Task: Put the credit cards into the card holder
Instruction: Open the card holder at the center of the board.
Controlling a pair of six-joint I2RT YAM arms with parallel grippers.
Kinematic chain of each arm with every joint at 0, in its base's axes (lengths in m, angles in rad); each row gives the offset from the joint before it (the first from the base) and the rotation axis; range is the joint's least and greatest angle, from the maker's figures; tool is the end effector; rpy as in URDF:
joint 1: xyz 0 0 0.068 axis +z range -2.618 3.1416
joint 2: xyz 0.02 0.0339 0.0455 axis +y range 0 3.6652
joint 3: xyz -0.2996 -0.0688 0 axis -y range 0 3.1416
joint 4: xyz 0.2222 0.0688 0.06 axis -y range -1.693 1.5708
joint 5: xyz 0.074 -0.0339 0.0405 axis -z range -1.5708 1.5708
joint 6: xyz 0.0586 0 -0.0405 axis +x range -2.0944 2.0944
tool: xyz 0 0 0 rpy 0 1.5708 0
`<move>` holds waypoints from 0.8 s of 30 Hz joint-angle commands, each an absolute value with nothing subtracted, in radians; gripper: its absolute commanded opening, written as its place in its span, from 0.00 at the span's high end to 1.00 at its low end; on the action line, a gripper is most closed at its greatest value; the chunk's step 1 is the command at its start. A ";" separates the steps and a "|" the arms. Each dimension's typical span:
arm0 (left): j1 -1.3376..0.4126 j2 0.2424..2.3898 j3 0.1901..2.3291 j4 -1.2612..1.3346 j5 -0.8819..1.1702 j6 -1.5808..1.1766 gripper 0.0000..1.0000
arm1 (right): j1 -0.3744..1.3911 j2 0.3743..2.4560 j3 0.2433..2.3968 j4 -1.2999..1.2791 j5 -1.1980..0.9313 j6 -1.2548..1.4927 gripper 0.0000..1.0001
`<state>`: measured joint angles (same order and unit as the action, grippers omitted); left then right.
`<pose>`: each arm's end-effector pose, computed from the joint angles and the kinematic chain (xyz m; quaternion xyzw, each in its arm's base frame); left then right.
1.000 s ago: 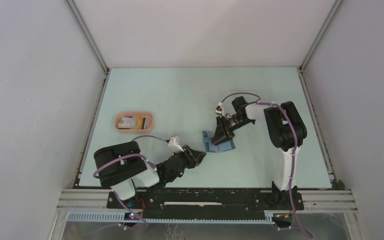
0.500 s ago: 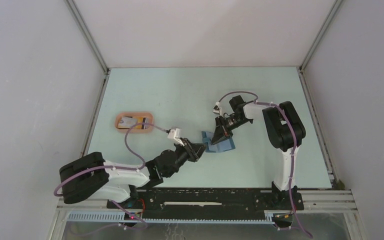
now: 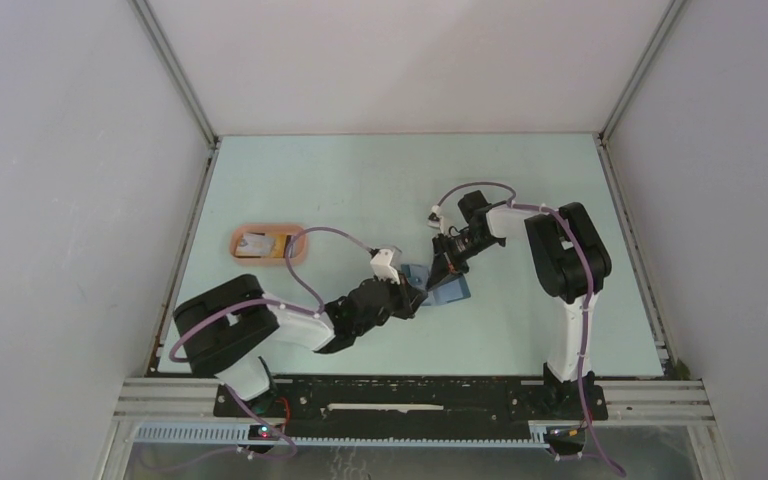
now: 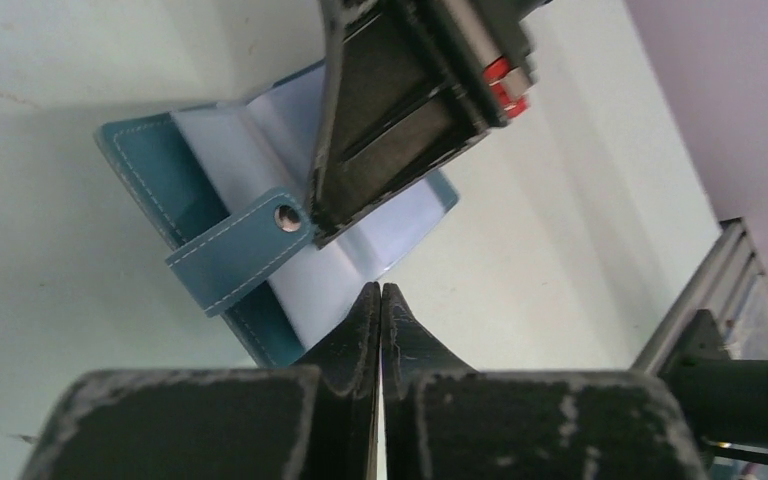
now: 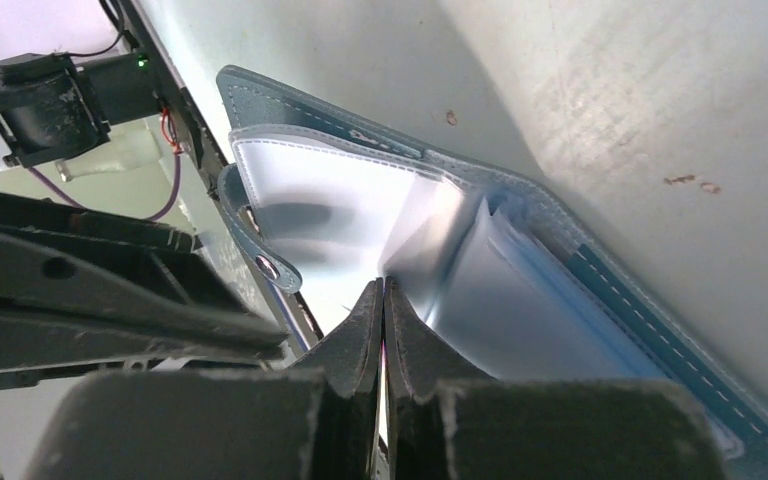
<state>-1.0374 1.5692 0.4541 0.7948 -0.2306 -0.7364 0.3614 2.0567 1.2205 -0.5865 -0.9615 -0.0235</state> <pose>0.1618 -0.2477 0.1987 0.0542 0.8064 -0.3917 0.4396 0.3284 0.1755 0.1474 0.2027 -0.8614 -0.4656 0.0129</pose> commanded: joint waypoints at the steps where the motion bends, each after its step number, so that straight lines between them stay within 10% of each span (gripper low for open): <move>1: -1.018 1.628 0.512 0.749 -0.215 -0.737 1.00 | 0.356 1.990 1.253 -0.600 -0.913 -0.058 0.93; 24: -1.013 1.531 0.516 0.623 -0.211 -0.698 0.92 | 0.369 1.855 1.282 -0.678 -0.848 -0.240 0.81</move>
<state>-1.0180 1.5875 0.4866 0.6022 -0.2531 -0.7368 0.3527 1.9182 1.2400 -0.6533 -0.8497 -0.1871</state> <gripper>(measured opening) 0.062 0.184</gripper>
